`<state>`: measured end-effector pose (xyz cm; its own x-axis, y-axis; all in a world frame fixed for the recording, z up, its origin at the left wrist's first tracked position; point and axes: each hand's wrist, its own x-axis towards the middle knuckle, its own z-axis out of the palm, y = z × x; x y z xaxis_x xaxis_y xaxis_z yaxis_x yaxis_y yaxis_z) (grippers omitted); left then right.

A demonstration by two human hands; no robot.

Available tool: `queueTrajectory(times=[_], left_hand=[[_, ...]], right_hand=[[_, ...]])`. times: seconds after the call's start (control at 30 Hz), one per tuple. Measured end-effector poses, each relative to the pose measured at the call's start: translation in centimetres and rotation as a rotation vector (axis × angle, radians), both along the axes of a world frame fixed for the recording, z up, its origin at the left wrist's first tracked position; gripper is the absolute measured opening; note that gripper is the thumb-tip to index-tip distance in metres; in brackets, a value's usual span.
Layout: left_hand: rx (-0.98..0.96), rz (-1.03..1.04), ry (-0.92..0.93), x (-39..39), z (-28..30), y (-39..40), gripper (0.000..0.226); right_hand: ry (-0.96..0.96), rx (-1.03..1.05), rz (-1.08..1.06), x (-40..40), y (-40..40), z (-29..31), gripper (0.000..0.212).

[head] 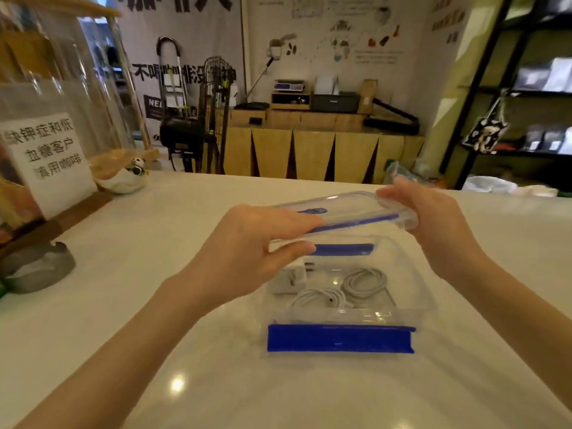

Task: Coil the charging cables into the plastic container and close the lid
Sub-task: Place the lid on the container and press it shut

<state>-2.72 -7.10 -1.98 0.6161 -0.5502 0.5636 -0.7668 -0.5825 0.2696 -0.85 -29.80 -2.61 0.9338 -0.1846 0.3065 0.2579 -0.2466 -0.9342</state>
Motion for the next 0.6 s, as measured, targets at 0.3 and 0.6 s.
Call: queueTrajectory(times=[0.3,0.6], left_hand=[[0.05,-0.176,0.068,-0.9,-3.3,-2.1,0.041],[0.046,-0.191,0.103,-1.4,-4.2,-1.5,0.04]], right_hand=[[0.049,-0.113,-0.091,-3.8,-3.1,-4.1,0.016],[0.034,-0.092,-0.05,-5.0,-2.7,-5.6,0.018]])
